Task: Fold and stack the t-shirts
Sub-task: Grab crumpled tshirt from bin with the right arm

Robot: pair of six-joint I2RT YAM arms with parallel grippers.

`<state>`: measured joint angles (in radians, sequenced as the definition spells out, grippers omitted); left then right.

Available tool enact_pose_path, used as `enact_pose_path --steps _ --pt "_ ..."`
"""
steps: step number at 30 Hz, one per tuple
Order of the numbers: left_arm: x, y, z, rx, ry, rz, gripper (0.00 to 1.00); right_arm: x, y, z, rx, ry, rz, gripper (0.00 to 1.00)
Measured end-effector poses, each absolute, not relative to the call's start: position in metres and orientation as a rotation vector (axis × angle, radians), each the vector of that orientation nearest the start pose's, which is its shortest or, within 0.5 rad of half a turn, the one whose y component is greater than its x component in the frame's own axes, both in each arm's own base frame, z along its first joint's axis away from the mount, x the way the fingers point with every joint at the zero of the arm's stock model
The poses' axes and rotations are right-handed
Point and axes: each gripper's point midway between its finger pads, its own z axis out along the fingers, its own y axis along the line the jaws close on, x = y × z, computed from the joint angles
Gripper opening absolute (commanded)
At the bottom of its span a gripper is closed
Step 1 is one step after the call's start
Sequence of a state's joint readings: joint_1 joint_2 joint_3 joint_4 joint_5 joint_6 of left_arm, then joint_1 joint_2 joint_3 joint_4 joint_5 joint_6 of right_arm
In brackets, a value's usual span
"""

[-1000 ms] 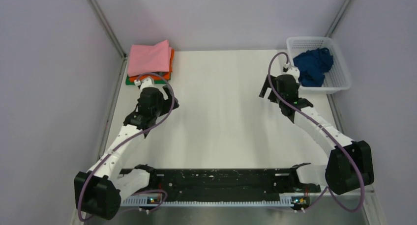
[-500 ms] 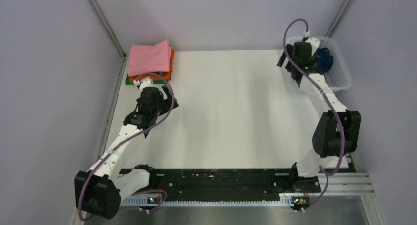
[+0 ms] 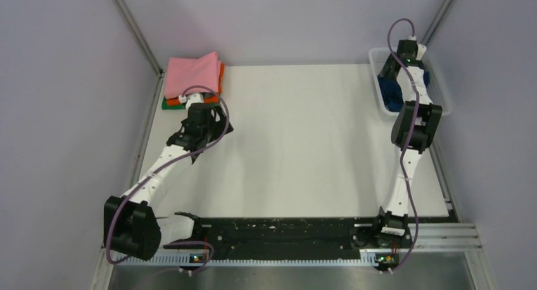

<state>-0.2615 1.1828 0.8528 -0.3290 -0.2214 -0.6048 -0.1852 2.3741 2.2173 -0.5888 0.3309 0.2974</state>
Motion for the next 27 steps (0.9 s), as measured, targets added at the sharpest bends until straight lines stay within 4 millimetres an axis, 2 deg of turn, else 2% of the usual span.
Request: enact_pose_path --steps 3,5,6,8,11,14,18,21,23,25,27 --pt "0.347 -0.080 0.150 -0.495 2.188 -0.241 0.99 0.595 -0.155 0.075 0.723 2.272 -0.293 0.89" --pt "0.350 -0.083 0.146 -0.491 2.207 -0.249 0.99 0.592 -0.155 0.048 0.745 2.322 -0.266 0.79" --pt "0.351 -0.085 0.144 -0.490 2.217 -0.255 0.99 0.592 -0.157 0.041 0.751 2.327 -0.261 0.70" --pt "0.354 -0.088 0.142 -0.486 2.231 -0.264 0.99 0.597 -0.158 0.048 0.749 2.313 -0.223 0.48" --pt "0.358 -0.093 0.141 -0.475 2.244 -0.286 0.99 0.602 -0.155 0.046 0.742 2.313 -0.185 0.02" --pt "0.359 -0.096 0.141 -0.463 2.253 -0.308 0.99 0.604 -0.156 0.044 0.732 2.316 -0.179 0.00" --pt "0.359 -0.099 0.142 -0.451 2.254 -0.328 0.99 0.604 -0.157 0.051 0.721 2.311 -0.175 0.00" --pt "0.356 -0.098 0.149 -0.445 2.232 -0.340 0.99 0.606 -0.153 0.071 0.684 2.294 -0.148 0.00" --pt "0.351 -0.096 0.156 -0.444 2.204 -0.349 0.99 0.609 -0.147 0.104 0.643 2.249 -0.100 0.00" --pt "0.343 -0.092 0.163 -0.447 2.170 -0.352 0.99 0.611 -0.140 0.152 0.600 2.178 -0.050 0.00" --pt "0.333 -0.087 0.167 -0.451 2.142 -0.353 0.99 0.608 -0.129 0.211 0.551 2.086 0.001 0.00"
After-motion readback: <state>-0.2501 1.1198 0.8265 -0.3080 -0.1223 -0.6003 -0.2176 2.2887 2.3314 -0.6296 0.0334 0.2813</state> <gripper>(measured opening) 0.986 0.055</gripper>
